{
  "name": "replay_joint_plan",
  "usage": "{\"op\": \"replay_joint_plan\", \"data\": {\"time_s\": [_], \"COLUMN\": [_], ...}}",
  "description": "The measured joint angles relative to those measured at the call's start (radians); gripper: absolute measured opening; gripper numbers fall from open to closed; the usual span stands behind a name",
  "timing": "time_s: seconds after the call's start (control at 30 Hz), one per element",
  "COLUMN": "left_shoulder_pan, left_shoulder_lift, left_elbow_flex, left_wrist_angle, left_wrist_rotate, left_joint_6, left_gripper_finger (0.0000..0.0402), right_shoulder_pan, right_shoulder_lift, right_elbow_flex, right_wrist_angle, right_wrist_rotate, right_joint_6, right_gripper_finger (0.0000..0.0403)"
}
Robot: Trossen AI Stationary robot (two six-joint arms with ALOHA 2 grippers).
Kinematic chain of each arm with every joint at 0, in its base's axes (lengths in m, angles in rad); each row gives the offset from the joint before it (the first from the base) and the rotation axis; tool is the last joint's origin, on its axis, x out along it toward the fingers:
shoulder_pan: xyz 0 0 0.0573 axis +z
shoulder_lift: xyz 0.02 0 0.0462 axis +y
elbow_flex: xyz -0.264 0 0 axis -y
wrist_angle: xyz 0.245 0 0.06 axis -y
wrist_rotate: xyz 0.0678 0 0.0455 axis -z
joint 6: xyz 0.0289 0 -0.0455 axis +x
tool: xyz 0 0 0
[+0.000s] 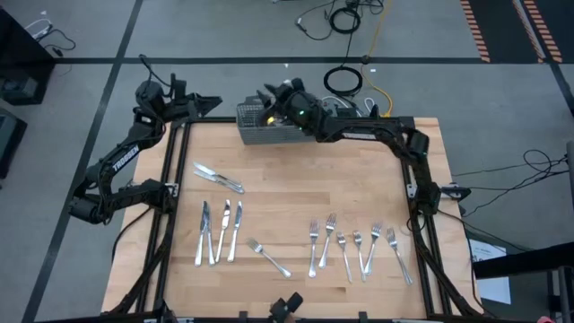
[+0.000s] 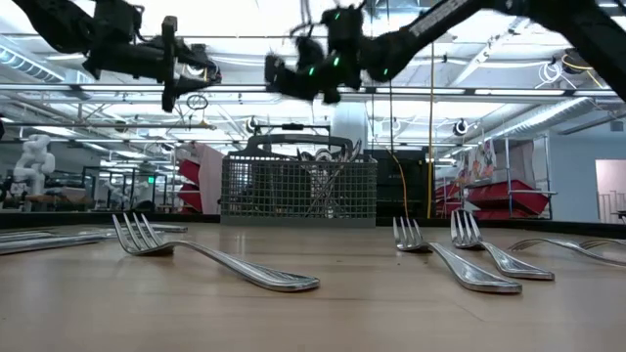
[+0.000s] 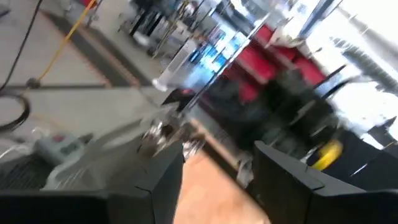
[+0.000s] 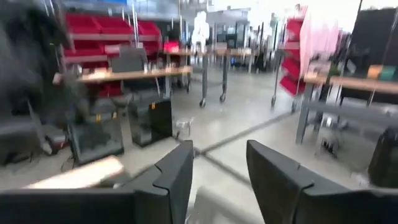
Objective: Sort silverware
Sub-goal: Put the silver knife into the gray utensil holder
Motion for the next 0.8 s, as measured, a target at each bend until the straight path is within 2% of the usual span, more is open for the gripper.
{"op": "replay_joint_plan", "data": {"time_s": [0.23, 0.37, 0.5, 0.57, 0.7, 0.8], "left_shoulder_pan": [-0.018, -0.043, -0.086, -0.119, -0.198, -0.247], "left_shoulder_lift": [0.002, 0.002, 0.002, 0.002, 0.002, 0.0], "left_elbow_flex": [0.0, 0.0, 0.0, 0.0, 0.0, 0.0], "left_wrist_angle": [-0.466, -0.718, -0.91, -1.007, -1.163, -1.198], "left_wrist_rotate": [-0.147, -0.234, -0.277, -0.352, -0.613, -0.7], "left_joint_6": [0.357, 0.434, 0.442, 0.452, 0.493, 0.463], "left_gripper_finger": [0.0196, 0.0196, 0.0196, 0.0195, 0.0195, 0.0194], "right_shoulder_pan": [0.009, 0.028, 0.047, 0.058, 0.074, 0.079], "right_shoulder_lift": [-0.151, -0.243, -0.309, -0.335, -0.382, -0.411], "right_elbow_flex": [0.0, 0.001, 0.001, 0.0, 0.0, 0.0], "right_wrist_angle": [-0.059, -0.134, -0.218, -0.26, -0.326, -0.364], "right_wrist_rotate": [0.0, -0.001, 0.011, 0.041, 0.059, 0.06], "right_joint_6": [-0.105, -0.171, -0.214, -0.221, -0.233, -0.234], "right_gripper_finger": [0.0164, 0.0164, 0.0163, 0.0163, 0.0162, 0.0161]}}
